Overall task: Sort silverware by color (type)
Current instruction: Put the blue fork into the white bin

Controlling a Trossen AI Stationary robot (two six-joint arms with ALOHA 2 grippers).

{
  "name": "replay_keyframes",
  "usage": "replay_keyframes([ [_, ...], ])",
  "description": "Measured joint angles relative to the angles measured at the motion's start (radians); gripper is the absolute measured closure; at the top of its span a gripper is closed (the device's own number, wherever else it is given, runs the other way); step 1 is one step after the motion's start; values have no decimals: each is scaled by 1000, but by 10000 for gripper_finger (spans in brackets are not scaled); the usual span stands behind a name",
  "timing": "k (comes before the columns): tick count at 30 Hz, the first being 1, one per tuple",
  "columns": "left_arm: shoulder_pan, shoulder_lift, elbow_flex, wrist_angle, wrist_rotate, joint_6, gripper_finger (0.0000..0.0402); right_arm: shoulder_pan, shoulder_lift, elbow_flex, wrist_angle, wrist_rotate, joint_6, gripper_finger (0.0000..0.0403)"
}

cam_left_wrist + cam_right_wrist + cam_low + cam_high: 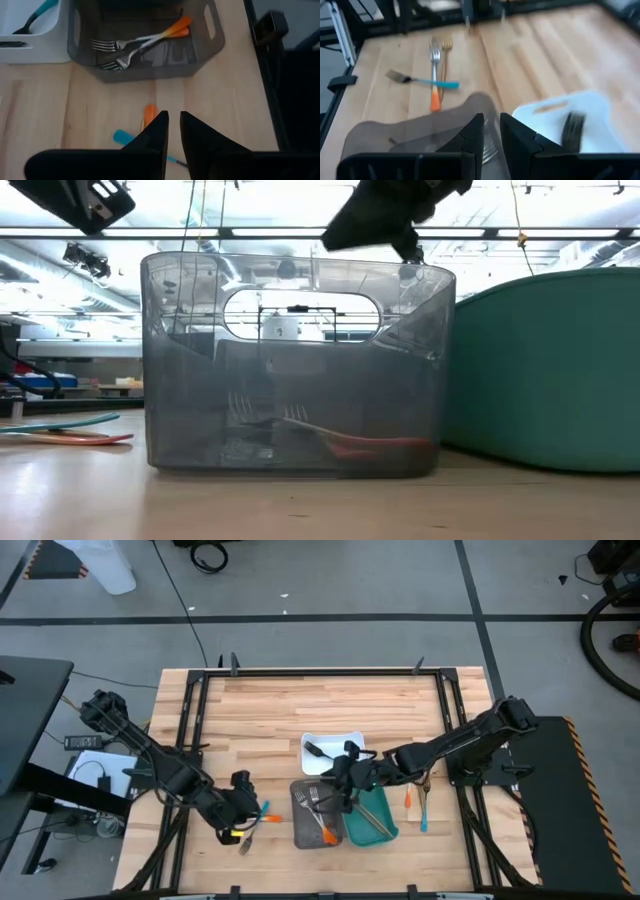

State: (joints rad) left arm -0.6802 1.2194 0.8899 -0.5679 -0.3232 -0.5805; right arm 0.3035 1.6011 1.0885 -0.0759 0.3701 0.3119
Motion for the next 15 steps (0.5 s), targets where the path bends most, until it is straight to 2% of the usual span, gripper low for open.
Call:
replay_keyframes([
  [10,-25,91,0,1,2,-148,347,0,-38,0,3,90,-162,330],
  [13,-34,109,0,1,2,-197,347,0,-32,-1,42,124,-200,330],
  [15,-38,124,0,3,2,-230,347,0,-25,-11,129,134,-233,330],
])
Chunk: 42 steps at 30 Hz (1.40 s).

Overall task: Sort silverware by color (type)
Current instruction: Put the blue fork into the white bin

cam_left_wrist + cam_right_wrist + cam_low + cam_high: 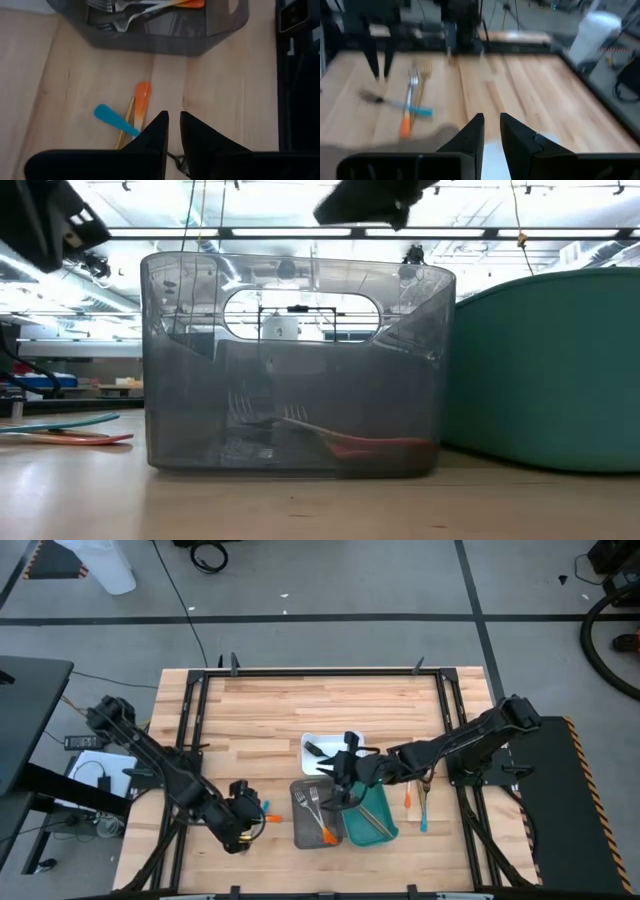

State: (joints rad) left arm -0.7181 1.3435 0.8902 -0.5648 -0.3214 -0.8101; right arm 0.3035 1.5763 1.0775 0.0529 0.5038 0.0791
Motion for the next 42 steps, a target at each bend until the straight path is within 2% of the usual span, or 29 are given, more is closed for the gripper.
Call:
replay_keyframes([
  [4,-8,20,0,1,4,-74,347,0,9,-38,151,-4,-81,330],
  [12,-39,78,0,13,7,-146,347,-2,10,-82,208,3,-136,330],
  [19,-26,122,0,29,32,-175,347,-3,9,-106,216,56,-142,330],
  [29,-19,127,54,31,25,-167,347,-11,9,-106,216,56,-153,330],
  [42,-18,244,123,-48,45,-166,347,-11,9,-106,213,53,-140,330],
])
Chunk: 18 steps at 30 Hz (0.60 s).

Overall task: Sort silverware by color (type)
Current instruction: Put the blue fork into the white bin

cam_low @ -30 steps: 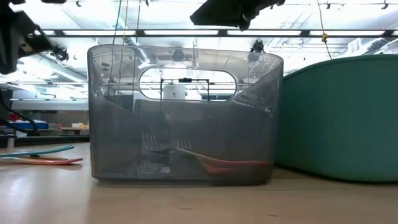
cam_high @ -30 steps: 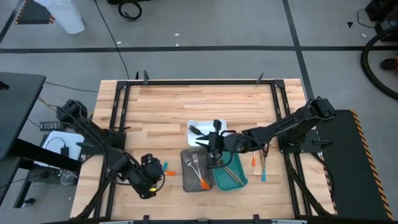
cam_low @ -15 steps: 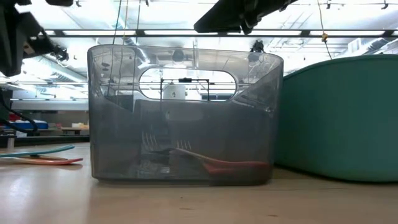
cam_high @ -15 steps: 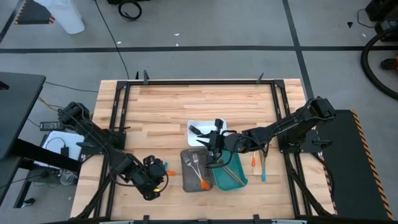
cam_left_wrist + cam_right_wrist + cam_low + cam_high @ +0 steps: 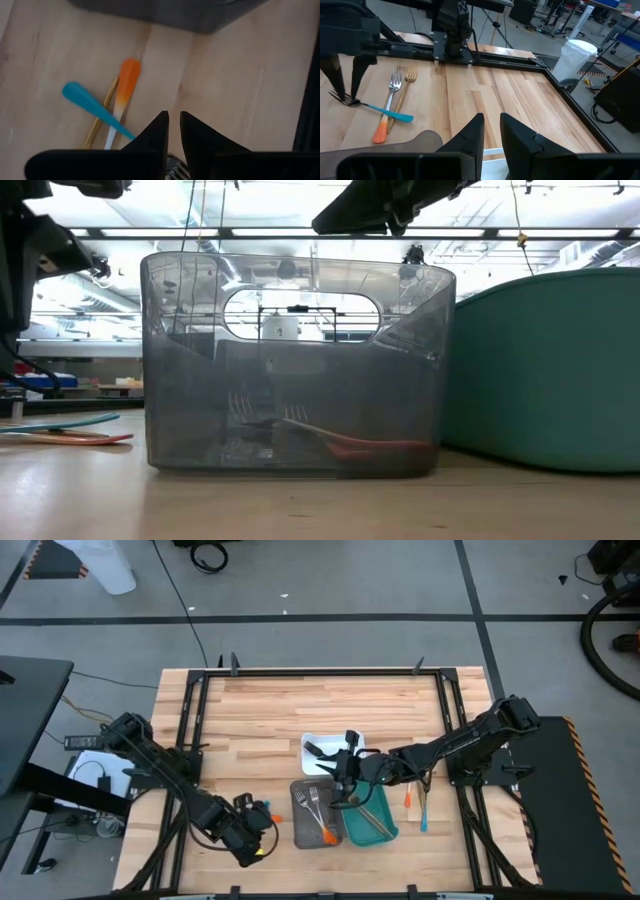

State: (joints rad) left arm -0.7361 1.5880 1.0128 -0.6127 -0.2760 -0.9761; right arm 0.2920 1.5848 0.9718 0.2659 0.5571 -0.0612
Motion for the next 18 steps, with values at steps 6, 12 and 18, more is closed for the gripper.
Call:
replay_keyframes([
  [6,-1,2,-3,-32,-7,-58,347,0,0,0,-10,0,5,330],
  [12,-21,2,-5,-56,-66,-108,346,0,0,0,-19,-1,9,330],
  [18,-20,13,-5,-90,-81,-182,324,-1,0,0,-20,-1,10,330],
])
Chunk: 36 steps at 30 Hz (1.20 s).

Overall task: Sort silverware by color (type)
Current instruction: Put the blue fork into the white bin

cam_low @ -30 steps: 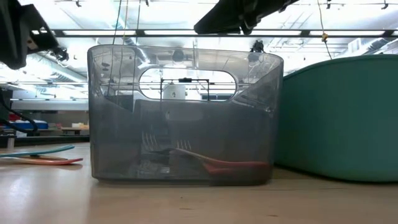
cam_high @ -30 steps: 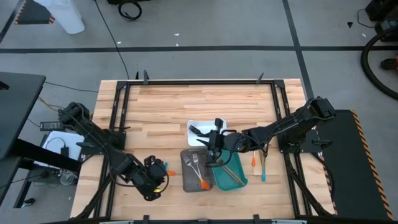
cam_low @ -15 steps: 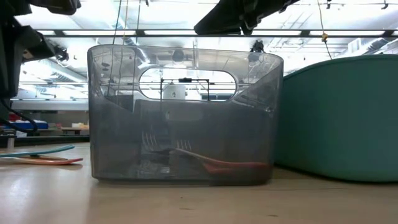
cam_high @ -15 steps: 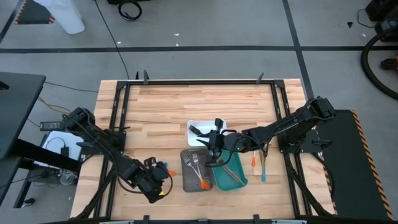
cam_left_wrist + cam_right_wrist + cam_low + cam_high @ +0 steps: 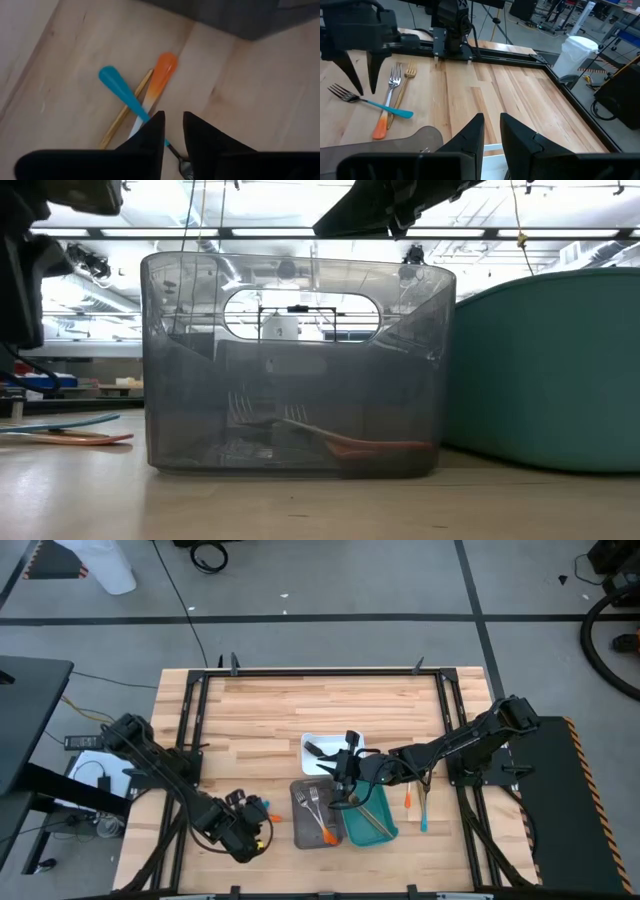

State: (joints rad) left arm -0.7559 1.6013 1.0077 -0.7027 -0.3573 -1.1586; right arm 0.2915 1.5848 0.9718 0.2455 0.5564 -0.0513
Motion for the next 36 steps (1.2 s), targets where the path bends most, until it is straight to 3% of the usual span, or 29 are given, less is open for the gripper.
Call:
replay_keyframes([
  [12,0,49,-1,-67,22,-57,253,-1,0,0,0,0,0,330],
  [28,-1,84,-1,-70,27,-114,251,-17,-1,-39,28,-1,29,330],
  [36,-1,117,-1,-35,110,-135,251,-28,-1,-61,77,-10,32,330],
])
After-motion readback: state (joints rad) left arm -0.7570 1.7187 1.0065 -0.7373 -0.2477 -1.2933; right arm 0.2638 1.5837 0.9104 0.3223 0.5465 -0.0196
